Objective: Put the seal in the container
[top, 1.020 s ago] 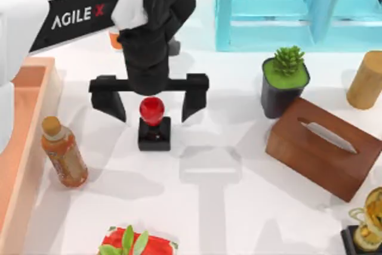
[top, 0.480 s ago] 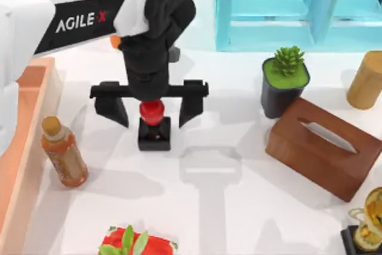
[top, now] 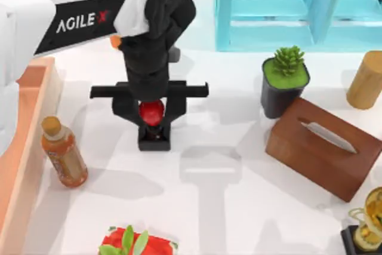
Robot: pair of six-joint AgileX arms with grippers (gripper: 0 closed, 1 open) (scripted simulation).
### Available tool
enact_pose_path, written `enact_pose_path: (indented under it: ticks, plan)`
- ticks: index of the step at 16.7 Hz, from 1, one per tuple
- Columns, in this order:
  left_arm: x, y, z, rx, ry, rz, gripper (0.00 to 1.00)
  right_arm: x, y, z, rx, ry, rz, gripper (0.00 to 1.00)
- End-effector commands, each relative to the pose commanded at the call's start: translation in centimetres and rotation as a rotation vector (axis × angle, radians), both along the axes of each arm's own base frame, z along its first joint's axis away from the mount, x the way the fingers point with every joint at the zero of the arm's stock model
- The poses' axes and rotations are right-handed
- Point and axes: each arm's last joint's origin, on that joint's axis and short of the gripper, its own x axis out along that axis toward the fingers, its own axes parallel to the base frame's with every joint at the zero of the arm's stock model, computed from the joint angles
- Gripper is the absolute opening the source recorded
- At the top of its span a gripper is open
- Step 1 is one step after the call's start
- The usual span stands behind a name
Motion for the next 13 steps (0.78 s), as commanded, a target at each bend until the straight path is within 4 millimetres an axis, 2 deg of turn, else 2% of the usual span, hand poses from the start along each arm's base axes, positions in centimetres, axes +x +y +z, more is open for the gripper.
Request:
enact_pose_path:
  ticks: [2, 3, 13]
  plan:
    - [0.00, 0.00, 0.00, 0.000, 0.000, 0.000, 0.02, 0.00, 0.00, 0.00, 0.000, 0.000, 0.000, 1.00]
    - [0.00, 0.00, 0.00, 0.000, 0.000, 0.000, 0.00, 0.00, 0.00, 0.00, 0.000, 0.000, 0.000, 1.00]
    - [0.07, -0.04, 0.32, 0.000, 0.000, -0.001, 0.00, 0.00, 0.00, 0.00, 0.000, 0.000, 0.000, 1.00]
